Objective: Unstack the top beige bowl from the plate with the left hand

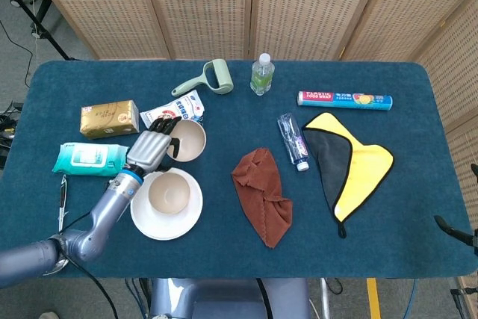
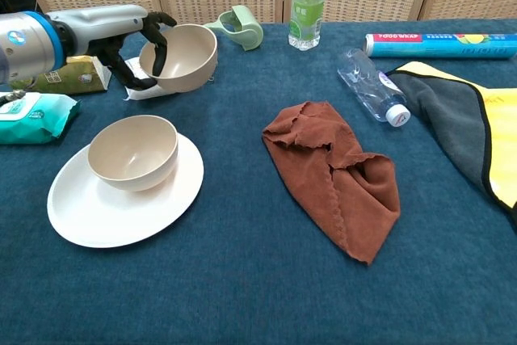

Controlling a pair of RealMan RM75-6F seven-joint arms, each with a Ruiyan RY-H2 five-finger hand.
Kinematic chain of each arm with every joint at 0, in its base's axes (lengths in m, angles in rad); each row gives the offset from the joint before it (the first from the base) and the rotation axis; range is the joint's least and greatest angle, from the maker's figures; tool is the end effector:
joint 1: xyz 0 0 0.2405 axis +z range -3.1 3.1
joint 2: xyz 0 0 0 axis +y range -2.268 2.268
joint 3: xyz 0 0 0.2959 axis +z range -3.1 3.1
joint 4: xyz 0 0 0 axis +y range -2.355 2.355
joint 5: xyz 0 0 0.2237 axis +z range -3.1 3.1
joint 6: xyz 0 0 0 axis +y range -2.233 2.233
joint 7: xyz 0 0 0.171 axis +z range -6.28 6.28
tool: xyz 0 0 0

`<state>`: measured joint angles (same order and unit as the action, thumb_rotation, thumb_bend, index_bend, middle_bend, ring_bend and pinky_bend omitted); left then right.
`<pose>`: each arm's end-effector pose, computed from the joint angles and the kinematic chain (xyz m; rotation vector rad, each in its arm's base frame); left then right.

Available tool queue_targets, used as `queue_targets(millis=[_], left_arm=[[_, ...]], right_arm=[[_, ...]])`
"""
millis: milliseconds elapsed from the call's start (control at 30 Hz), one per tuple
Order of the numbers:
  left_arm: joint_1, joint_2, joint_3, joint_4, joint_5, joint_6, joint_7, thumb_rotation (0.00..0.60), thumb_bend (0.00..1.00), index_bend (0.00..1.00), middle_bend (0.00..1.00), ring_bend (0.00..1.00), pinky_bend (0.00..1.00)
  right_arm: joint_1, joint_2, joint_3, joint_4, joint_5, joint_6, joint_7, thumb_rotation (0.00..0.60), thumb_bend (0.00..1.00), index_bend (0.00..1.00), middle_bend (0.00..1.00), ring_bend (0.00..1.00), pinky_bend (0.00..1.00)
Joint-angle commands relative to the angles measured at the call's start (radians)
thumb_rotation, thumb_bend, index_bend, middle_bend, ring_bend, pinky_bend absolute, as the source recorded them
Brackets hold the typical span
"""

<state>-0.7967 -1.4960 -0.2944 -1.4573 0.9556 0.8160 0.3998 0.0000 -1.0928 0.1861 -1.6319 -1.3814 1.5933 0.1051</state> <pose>-0.1598 0.4399 -0.0152 -1.8312 -1.0051 -0.8742 -0.3651 -0.2060 0.2196 1.0709 -0.8730 1.0181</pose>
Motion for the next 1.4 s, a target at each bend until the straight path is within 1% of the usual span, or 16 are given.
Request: queue_targets(millis=[33,233,467,567,700,800,900,1000,1133,1200,1333,1400], left_arm=[[-0.051,-0.067,-0.002,0.085,-0.059,-0.015,0.002,0.6,0.46,0.77,0.0,0.0,0.0],[-0.088,-0.098,0.015,0.119,-0.174,-0.026,0.049,0.6,0.45,0.77,0.0,0.0,0.0],[-0.099,-0.116,0.024,0.138,-0.208,-0.02,0.028,0.6,0.42,0.76,0.0,0.0,0.0],[-0.104,-0.119,0.025,0.145,-0.224,-0.04,0.006,0.6,0.35,0.71,0.0,0.0,0.0],[-0.106,-0.116,0.029,0.144,-0.221,-0.043,-0.01,0.6,0.23,0.59,0.0,0.0,0.0],[-0.1,-0.098,0.031,0.124,-0.209,-0.035,-0.027,0.6,0.17,0.56,0.0,0.0,0.0],[-0.085,-0.063,0.028,0.076,-0.179,-0.023,-0.061,0.6,0.16,0.55,0.0,0.0,0.0],[-0.052,-0.003,0.025,-0.004,-0.106,0.02,-0.106,0.6,0.16,0.53,0.0,0.0,0.0],[0.039,0.119,0.036,-0.148,0.039,0.156,-0.165,0.6,0.15,0.48,0.0,0.0,0.0],[0.072,0.159,0.045,-0.192,0.076,0.206,-0.172,0.6,0.15,0.44,0.0,0.0,0.0],[0.172,0.236,0.081,-0.278,0.154,0.366,-0.163,0.6,0.15,0.39,0.0,0.0,0.0],[0.246,0.269,0.121,-0.31,0.2,0.46,-0.165,0.6,0.15,0.37,0.0,0.0,0.0]], right_arm=[[0.0,0.0,0.001,0.001,0.003,-0.002,0.001,0.6,0.0,0.04,0.0,0.0,0.0],[0.0,0.001,0.001,0.0,0.001,-0.001,0.006,0.6,0.0,0.04,0.0,0.0,0.0],[-0.001,0.001,0.003,-0.003,0.003,-0.001,0.018,0.6,0.0,0.04,0.0,0.0,0.0],[-0.002,0.001,0.002,-0.004,0.002,-0.001,0.017,0.6,0.0,0.04,0.0,0.0,0.0],[-0.002,0.001,0.002,-0.004,0.001,0.002,0.014,0.6,0.0,0.04,0.0,0.0,0.0],[-0.002,0.002,0.003,-0.005,0.0,0.002,0.017,0.6,0.0,0.04,0.0,0.0,0.0],[-0.003,0.004,0.002,-0.007,-0.002,0.003,0.018,0.6,0.0,0.04,0.0,0.0,0.0],[-0.005,0.005,0.002,-0.01,-0.004,0.006,0.021,0.6,0.0,0.04,0.0,0.0,0.0],[-0.005,0.007,0.003,-0.012,-0.005,0.009,0.022,0.6,0.0,0.04,0.0,0.0,0.0],[-0.005,0.007,0.001,-0.013,-0.006,0.007,0.021,0.6,0.0,0.04,0.0,0.0,0.0],[-0.005,0.006,-0.003,-0.018,-0.014,0.008,0.019,0.6,0.0,0.04,0.0,0.0,0.0],[-0.004,0.006,-0.004,-0.021,-0.022,0.012,0.017,0.6,0.0,0.04,0.0,0.0,0.0]])
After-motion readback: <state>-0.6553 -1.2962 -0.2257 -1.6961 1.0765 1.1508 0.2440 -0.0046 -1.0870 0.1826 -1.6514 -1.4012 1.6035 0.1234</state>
